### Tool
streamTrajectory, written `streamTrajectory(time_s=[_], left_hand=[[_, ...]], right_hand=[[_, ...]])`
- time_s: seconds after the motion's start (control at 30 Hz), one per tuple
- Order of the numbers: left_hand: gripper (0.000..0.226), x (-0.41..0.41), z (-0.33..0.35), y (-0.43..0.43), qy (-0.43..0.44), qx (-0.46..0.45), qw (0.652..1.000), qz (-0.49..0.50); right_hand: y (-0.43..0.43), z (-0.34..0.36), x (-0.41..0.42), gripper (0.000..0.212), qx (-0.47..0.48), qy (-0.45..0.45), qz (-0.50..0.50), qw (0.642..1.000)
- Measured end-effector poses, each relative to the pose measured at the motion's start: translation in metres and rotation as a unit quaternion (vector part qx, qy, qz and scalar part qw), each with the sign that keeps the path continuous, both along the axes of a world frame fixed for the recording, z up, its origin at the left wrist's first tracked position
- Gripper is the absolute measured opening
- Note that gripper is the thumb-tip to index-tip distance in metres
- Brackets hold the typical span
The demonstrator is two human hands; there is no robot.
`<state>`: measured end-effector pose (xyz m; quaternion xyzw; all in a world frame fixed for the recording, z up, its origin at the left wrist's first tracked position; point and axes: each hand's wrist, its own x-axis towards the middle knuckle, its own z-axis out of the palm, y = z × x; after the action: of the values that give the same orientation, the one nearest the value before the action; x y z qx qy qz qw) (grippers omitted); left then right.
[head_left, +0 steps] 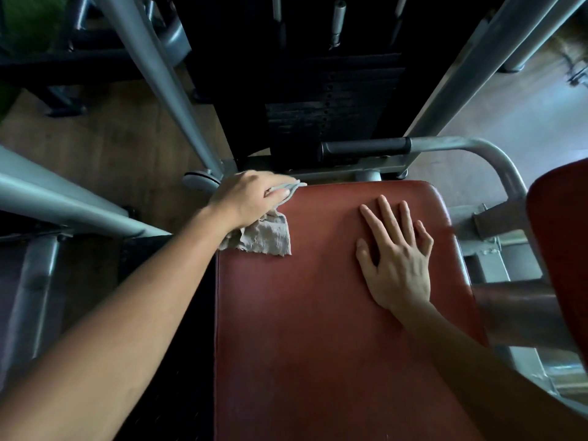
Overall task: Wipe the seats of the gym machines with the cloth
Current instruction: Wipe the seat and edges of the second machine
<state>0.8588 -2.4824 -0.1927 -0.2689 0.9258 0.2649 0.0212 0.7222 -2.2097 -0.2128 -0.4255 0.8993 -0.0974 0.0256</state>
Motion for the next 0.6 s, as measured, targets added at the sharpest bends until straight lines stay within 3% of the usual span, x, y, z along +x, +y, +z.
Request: streamTrajectory(time_s=[0.13,0.33,0.43,0.53,0.6], left_hand=[[0.056,0.006,0.011,0.031,0.030,-0.068,0.996,-0.046],[0.055,0.034,0.009,0.084,0.028,-0.140,0.987,-0.078],[0.058,0.052,0.006,0.105,0.022,-0.150,0.986,-0.067],[0.067,0.073,0.008,0.132,-0.011,-0.164,0.985,-0.048],[0.063,0.083,0.008,0.151,-0.012,-0.180,0.983,-0.023]], right_hand=[[0.001,-0.001,0.001,0.054,-0.018,0.002,0.005,1.000],[0.006,0.000,0.004,0.051,-0.053,-0.009,0.005,0.999],[0.012,0.004,0.004,0.047,-0.118,-0.097,0.008,0.988],[0.035,0.018,0.015,0.043,-0.209,-0.219,-0.012,0.953],[0.065,0.027,0.036,0.042,-0.200,-0.239,0.007,0.950]])
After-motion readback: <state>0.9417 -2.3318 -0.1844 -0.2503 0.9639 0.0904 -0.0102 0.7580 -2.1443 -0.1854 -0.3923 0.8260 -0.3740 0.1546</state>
